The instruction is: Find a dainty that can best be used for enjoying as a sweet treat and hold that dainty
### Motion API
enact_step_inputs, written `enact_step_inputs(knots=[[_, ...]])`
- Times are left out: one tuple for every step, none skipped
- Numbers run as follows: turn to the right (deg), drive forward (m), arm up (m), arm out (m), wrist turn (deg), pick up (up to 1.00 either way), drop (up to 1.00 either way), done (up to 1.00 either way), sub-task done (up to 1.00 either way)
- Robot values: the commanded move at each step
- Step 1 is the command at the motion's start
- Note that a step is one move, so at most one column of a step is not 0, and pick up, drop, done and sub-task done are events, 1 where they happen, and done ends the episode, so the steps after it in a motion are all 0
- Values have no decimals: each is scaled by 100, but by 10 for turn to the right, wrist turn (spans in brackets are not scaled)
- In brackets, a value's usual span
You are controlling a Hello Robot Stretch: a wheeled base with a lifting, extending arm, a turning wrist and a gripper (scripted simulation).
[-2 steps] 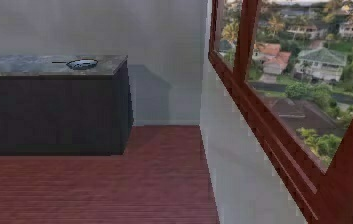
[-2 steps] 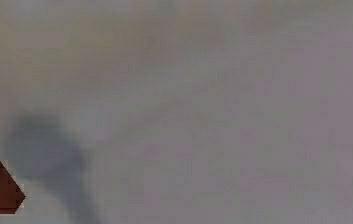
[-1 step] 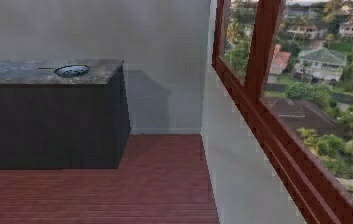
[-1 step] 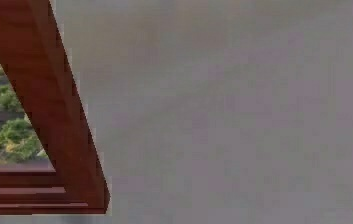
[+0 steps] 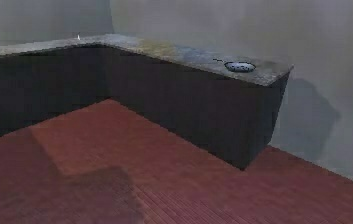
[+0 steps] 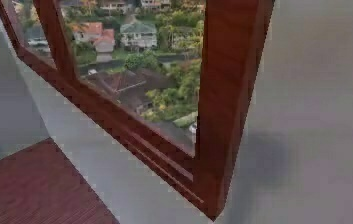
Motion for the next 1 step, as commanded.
enact_step_inputs(knots=[[-450, 0, 0, 0, 0, 0, 0, 0, 0]])
